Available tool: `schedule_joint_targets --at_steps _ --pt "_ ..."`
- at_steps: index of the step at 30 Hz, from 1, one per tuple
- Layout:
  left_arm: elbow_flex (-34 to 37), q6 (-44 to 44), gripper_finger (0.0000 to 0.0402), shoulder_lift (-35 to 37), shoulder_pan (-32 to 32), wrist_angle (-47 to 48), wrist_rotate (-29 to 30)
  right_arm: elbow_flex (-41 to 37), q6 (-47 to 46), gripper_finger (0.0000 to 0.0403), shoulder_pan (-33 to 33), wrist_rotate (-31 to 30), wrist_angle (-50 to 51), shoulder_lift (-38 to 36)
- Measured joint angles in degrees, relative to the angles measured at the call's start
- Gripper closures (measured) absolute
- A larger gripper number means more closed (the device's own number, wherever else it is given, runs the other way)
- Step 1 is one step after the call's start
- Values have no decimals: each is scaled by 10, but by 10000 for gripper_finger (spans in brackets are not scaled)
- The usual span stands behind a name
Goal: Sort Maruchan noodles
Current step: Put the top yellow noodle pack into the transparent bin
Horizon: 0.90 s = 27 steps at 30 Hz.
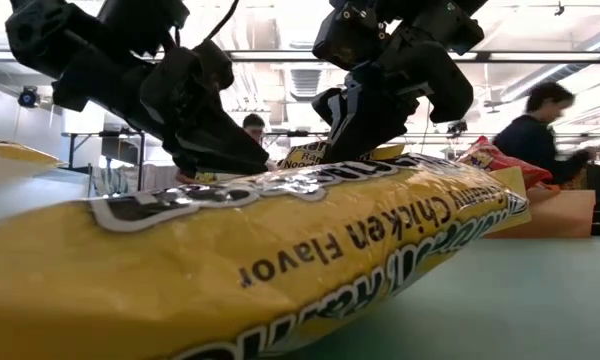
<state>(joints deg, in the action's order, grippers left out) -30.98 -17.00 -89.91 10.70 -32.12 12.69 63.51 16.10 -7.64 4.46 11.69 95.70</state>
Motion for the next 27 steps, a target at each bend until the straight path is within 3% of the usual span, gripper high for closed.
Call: schedule_joint_targets --at_steps 18,27 --pt "-69 103 190 -35 -23 2 -91 0 26 394 0 4 -4 0" --pt "-120 150 190 -59 -31 73 -111 11 28 394 0 0 -7 1"
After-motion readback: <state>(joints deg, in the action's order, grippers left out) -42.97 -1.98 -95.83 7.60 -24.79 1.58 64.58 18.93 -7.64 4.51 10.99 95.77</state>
